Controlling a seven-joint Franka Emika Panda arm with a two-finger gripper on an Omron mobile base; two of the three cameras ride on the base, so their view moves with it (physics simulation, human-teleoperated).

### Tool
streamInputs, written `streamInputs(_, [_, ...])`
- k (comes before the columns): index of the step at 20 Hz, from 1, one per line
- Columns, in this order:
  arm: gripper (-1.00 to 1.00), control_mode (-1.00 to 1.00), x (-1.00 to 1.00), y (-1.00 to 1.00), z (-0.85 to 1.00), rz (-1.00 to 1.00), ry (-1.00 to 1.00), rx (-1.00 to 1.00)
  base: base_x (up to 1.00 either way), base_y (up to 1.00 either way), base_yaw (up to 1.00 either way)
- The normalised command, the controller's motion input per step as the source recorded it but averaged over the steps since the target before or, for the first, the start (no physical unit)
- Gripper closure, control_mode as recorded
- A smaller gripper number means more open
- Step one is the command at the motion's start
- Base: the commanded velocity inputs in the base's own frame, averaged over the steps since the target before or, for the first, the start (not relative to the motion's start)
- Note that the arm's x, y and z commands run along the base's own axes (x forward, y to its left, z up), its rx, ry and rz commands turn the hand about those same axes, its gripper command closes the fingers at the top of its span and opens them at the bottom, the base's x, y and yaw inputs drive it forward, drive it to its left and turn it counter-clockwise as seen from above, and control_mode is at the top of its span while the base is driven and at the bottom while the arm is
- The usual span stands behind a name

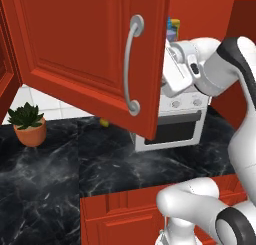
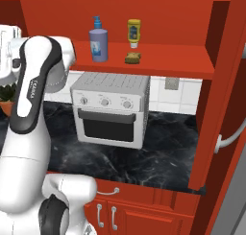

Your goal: Pick the soap dispenser and sponge from the cabinet and place them on the counter.

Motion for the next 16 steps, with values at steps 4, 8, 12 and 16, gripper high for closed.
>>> streamInputs(4, [-1.0,-1.0,-0.26,0.38,0.12,0.08,0.0,-0.04,0.0,0.0,0.0])
streamInputs(8, [-1.0,-1.0,-0.41,0.34,0.11,0.05,-0.06,-0.03,0.0,0.0,0.0])
streamInputs(12, [-1.0,-1.0,-0.29,0.3,0.0,0.0,-0.14,-0.02,0.0,0.0,0.0])
streamInputs(16, [-1.0,-1.0,-0.05,0.35,0.0,0.0,-0.13,-0.02,0.0,0.0,0.0])
